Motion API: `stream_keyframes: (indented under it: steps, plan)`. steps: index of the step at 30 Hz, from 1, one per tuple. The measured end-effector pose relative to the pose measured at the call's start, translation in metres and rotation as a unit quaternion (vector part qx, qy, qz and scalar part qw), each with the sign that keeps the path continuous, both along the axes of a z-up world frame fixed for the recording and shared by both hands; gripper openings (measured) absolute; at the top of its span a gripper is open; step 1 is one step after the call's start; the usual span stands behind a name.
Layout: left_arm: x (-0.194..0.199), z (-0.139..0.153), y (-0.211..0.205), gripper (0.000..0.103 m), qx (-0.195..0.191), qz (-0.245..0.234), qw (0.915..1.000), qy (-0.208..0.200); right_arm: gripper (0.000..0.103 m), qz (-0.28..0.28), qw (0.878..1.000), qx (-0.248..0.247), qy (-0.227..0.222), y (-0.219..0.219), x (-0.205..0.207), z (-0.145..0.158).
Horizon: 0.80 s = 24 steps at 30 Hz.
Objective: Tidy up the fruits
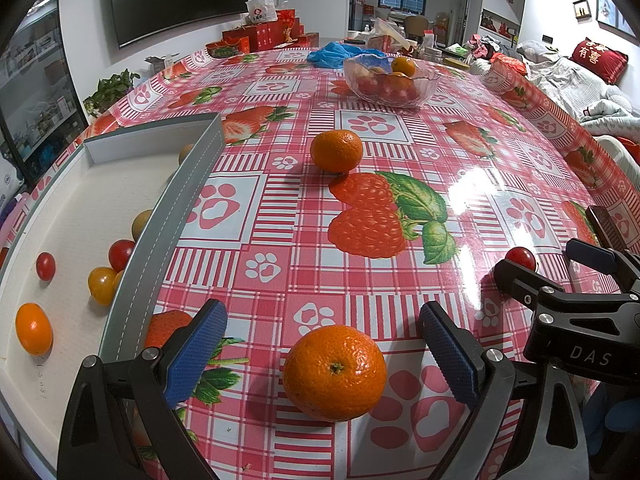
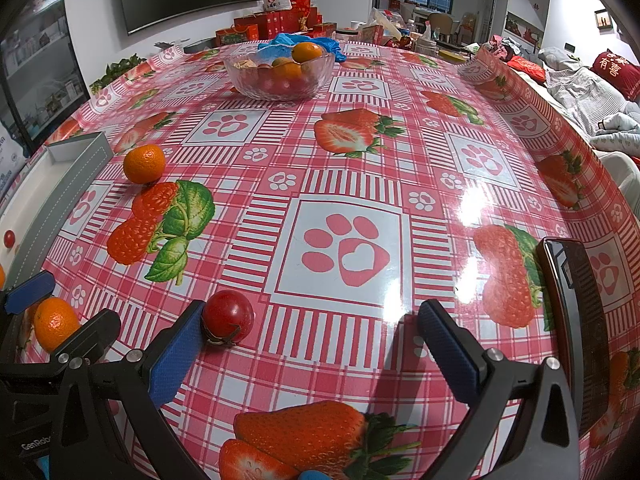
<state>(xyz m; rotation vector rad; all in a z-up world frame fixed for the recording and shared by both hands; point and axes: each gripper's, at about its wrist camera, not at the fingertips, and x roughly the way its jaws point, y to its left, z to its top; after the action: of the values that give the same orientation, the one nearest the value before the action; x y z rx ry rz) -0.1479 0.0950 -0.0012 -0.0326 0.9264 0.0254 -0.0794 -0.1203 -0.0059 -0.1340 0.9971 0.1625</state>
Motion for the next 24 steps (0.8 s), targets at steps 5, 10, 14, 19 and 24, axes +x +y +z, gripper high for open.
stream_keyframes:
  steps: [5,10,14,19,24]
  plan:
    - [0.0,0.0,0.001,0.098,0.0,0.0,1.0,0.0,0.102,0.0,1.0,0.0,0.0,0.0,0.0,0.0]
    - [0.0,0.0,0.001,0.098,0.0,0.0,1.0,0.0,0.102,0.0,1.0,0.0,0.0,0.0,0.0,0.0]
    - [0.0,0.0,0.001,0.098,0.0,0.0,1.0,0.0,0.102,0.0,1.0,0.0,0.0,0.001,0.0,0.0]
    - [-0.002,0.001,0.0,0.097,0.003,0.005,0.9999,0.01,0.089,0.019,1.0,0.002,0.001,0.003,-0.003,0.003]
    - [-0.01,0.006,0.001,0.074,-0.002,0.003,0.9999,0.012,0.058,0.056,0.998,-0.004,-0.012,0.015,-0.011,0.01]
